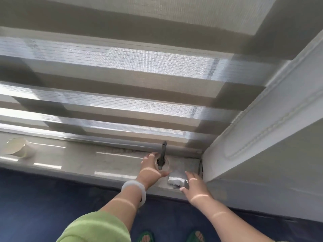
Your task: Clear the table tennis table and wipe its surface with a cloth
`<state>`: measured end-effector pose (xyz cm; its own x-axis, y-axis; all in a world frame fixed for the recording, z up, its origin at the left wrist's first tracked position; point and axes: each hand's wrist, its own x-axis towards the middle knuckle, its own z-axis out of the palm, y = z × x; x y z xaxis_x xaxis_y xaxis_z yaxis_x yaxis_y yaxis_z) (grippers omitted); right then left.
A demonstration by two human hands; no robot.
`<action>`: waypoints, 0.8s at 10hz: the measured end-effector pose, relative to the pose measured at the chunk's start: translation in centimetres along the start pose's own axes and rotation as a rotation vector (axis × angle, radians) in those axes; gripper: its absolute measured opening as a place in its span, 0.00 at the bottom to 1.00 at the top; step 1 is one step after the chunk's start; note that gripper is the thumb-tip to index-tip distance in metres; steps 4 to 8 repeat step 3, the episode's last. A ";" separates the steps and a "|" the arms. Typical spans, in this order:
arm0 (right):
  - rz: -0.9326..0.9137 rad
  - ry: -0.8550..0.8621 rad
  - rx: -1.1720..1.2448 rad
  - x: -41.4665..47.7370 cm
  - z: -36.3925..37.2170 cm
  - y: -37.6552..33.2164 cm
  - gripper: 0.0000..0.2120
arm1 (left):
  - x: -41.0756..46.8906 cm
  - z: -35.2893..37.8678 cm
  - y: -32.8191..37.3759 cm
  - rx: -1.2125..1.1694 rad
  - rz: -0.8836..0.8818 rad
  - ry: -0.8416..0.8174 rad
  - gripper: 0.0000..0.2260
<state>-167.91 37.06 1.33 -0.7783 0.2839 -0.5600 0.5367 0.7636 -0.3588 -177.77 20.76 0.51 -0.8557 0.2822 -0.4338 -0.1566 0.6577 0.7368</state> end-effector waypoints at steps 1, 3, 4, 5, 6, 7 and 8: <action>0.019 -0.001 -0.005 -1.5 -0.4 0.2 0.31 | -1.0 -0.6 -0.8 0.007 -0.039 -0.006 0.35; 0.010 0.008 0.017 -5.9 -0.7 1.1 0.28 | -5.0 -0.9 1.2 0.285 -0.184 0.014 0.23; 0.010 0.008 0.017 -5.9 -0.7 1.1 0.28 | -5.0 -0.9 1.2 0.285 -0.184 0.014 0.23; 0.010 0.008 0.017 -5.9 -0.7 1.1 0.28 | -5.0 -0.9 1.2 0.285 -0.184 0.014 0.23; 0.010 0.008 0.017 -5.9 -0.7 1.1 0.28 | -5.0 -0.9 1.2 0.285 -0.184 0.014 0.23; 0.010 0.008 0.017 -5.9 -0.7 1.1 0.28 | -5.0 -0.9 1.2 0.285 -0.184 0.014 0.23; 0.010 0.008 0.017 -5.9 -0.7 1.1 0.28 | -5.0 -0.9 1.2 0.285 -0.184 0.014 0.23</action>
